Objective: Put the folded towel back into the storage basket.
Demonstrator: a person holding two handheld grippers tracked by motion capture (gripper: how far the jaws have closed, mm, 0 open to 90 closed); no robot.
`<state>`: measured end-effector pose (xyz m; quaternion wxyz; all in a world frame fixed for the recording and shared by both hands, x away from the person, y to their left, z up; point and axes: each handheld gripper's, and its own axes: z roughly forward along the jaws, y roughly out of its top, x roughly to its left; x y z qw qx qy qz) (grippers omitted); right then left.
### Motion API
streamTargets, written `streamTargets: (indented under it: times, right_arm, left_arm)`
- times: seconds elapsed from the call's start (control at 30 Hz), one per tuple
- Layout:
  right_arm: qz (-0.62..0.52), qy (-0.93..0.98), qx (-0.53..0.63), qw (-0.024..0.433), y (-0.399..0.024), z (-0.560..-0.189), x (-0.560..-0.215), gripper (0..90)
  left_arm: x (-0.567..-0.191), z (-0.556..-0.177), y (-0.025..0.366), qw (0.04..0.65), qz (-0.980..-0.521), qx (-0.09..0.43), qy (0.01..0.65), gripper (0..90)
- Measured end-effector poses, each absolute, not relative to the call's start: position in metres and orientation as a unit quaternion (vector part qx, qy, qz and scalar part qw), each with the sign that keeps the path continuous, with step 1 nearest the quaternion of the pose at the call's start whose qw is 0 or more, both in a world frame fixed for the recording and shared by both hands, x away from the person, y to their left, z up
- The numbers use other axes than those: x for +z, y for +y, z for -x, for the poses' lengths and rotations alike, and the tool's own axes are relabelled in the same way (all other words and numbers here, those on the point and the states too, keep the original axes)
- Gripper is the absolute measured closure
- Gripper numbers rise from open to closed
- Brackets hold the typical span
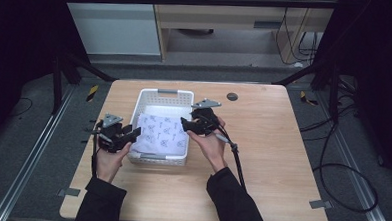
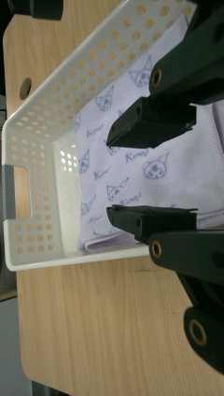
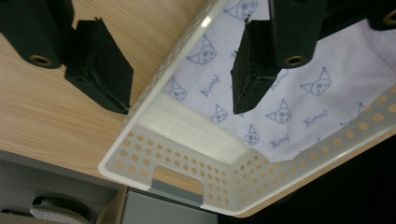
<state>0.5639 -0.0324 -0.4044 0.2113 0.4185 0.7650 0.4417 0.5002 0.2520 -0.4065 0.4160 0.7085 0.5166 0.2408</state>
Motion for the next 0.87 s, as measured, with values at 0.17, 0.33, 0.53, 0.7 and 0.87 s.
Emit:
streamTargets:
  times: [0.17, 0.33, 0.53, 0.7, 0.87]
  right_arm:
    - [-0.416, 0.764, 0.447, 0.207, -0.053, -0.554, -0.398, 28.4]
    - [-0.416, 0.767, 0.444, 0.205, -0.076, -0.544, -0.398, 25.2]
    - [-0.431, 0.759, 0.451, 0.186, -0.118, -0.532, -0.406, 19.5]
    - [-0.429, 0.759, 0.449, 0.193, -0.148, -0.517, -0.414, 15.0]
    - [-0.426, 0.761, 0.446, 0.203, -0.172, -0.503, -0.424, 12.7]
  left_arm:
    - [-0.403, -0.495, 0.248, 0.426, -0.713, 0.241, 0.503, 52.0]
    - [-0.403, -0.489, 0.246, 0.429, -0.719, 0.245, 0.489, 45.3]
    - [-0.407, -0.481, 0.245, 0.429, -0.724, 0.252, 0.477, 36.7]
    - [-0.408, -0.468, 0.247, 0.438, -0.725, 0.26, 0.465, 32.8]
    - [-0.409, -0.46, 0.247, 0.441, -0.723, 0.261, 0.463, 31.8]
